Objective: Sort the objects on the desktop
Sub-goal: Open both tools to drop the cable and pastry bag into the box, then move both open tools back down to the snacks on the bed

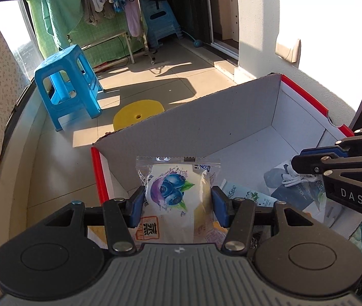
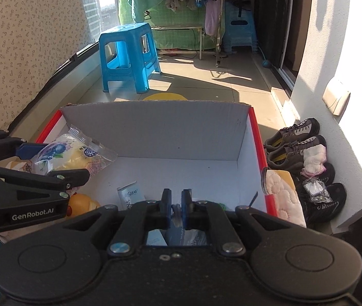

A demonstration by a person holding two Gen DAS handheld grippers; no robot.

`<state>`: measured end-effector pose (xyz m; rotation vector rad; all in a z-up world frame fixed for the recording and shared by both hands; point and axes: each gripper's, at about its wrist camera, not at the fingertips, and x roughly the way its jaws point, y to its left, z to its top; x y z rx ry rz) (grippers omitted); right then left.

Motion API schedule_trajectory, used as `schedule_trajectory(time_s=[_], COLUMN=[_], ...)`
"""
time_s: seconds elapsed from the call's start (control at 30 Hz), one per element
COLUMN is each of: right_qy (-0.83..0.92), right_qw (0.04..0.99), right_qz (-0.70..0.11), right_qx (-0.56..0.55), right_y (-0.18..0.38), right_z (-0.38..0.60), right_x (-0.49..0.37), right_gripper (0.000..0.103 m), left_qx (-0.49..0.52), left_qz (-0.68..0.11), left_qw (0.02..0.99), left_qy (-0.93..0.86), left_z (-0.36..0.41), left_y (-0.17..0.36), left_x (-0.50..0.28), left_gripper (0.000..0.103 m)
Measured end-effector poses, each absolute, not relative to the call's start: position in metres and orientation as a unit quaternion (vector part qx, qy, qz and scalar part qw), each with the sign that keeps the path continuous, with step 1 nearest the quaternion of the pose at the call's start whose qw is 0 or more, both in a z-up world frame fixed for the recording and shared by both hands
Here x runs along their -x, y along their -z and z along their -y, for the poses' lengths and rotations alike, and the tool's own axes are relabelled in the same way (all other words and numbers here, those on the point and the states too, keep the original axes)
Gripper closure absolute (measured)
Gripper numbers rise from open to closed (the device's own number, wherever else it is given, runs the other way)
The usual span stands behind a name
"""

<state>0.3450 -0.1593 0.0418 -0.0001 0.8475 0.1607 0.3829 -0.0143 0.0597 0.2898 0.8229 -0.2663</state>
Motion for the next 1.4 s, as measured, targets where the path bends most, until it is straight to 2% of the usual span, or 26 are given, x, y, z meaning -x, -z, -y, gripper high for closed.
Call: schedule_trajectory(time_s=[0.17, 0.3, 0.4, 0.47, 0.5, 0.53, 0.6, 1.07, 1.13, 1.4], right_qy=[-0.079, -0.075, -0.076, -0.078, -0.077, -0.074, -0.071, -0.081, -0.084, -0.089], right_qw=[0.906, 0.908, 0.909, 0.909, 0.91, 0.911, 0.914, 0.917, 0.918, 0.926], right_qz=[-0.416, -0.412, -0.41, -0.409, -0.408, -0.406, -0.401, -0.389, -0.386, -0.366], right_qx=[0.003, 0.002, 0.002, -0.003, -0.004, -0.005, -0.009, -0.013, -0.012, 0.002], right_y=[-0.04, -0.04, -0.04, -0.041, -0.042, -0.042, -0.045, -0.067, -0.073, -0.101], right_z=[0.157, 0.156, 0.157, 0.161, 0.162, 0.163, 0.166, 0.177, 0.177, 0.179], right_x=[-0.345, -0.346, -0.344, -0.343, -0.343, -0.343, -0.341, -0.322, -0.316, -0.289], right_gripper=[0.097, 0.084, 0.083, 0.08, 0.076, 0.07, 0.068, 0.064, 0.058, 0.048], left_qx=[-0.145, -0.149, -0.146, -0.148, -0.148, -0.147, -0.143, -0.133, -0.134, -0.13], left_qz=[-0.4, -0.397, -0.397, -0.388, -0.383, -0.378, -0.374, -0.365, -0.363, -0.348], left_qw=[0.895, 0.897, 0.897, 0.9, 0.903, 0.906, 0.908, 0.914, 0.915, 0.922], left_qy=[0.131, 0.128, 0.128, 0.129, 0.127, 0.124, 0.121, 0.117, 0.115, 0.11], left_z=[0.018, 0.02, 0.02, 0.021, 0.021, 0.022, 0.021, 0.021, 0.021, 0.018], left_y=[-0.057, -0.057, -0.058, -0.061, -0.063, -0.065, -0.069, -0.092, -0.099, -0.125], left_x=[-0.384, -0.381, -0.381, -0.379, -0.377, -0.376, -0.375, -0.356, -0.351, -0.326], left_gripper=[0.05, 0.049, 0.047, 0.035, 0.025, 0.023, 0.023, 0.023, 0.023, 0.023])
